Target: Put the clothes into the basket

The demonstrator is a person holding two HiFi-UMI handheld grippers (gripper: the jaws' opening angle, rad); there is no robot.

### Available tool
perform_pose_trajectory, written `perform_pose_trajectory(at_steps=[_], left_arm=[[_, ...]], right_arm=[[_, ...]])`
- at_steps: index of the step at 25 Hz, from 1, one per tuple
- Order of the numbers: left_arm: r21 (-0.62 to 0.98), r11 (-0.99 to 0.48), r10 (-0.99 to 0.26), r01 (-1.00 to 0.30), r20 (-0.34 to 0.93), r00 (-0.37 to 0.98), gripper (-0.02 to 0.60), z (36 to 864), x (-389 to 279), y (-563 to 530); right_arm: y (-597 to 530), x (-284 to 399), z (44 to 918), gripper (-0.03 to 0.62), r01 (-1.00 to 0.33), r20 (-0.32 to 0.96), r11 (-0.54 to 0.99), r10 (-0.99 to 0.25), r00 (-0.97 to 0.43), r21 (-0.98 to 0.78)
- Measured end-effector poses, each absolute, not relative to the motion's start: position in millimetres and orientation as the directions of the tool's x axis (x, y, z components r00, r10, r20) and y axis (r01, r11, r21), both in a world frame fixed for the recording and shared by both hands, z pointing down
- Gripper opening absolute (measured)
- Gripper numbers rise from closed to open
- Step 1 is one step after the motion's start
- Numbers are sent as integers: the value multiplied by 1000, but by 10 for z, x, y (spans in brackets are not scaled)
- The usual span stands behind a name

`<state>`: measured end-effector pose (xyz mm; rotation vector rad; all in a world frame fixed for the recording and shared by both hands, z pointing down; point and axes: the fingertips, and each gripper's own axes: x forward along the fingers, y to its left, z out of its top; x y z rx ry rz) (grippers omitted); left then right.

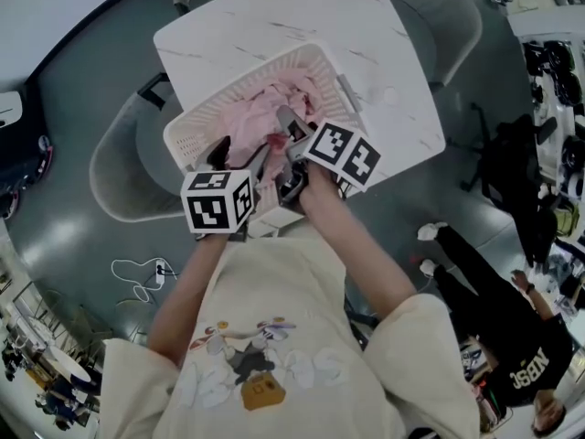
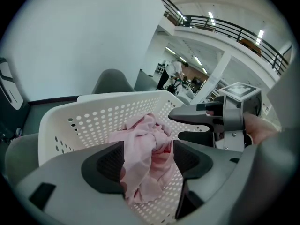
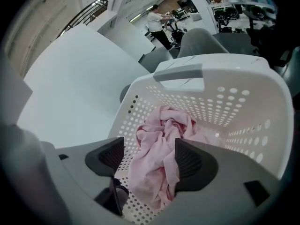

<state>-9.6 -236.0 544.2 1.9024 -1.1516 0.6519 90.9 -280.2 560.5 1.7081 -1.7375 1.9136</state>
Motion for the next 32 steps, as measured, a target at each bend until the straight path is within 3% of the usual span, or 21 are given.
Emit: perform_pose_trajectory(at_steps=[9,24,32], left_arm=[[365,-272,-522,-891,722,455,240,5184,-186,-2258],[336,-298,-574,-894,685,449,96,4885,-277,-1877],[338,-317,-578,-886,672,463,64,4841,-263,-1511]], right_arm=[[-2657,880,5292,322,-643,644,-296,-647,-409,-706],[-2203,819,5024,58,-690,555,-136,-712,-430,-711],[-1975,714,4842,43,-718,501,-9,-723,-476,-696]])
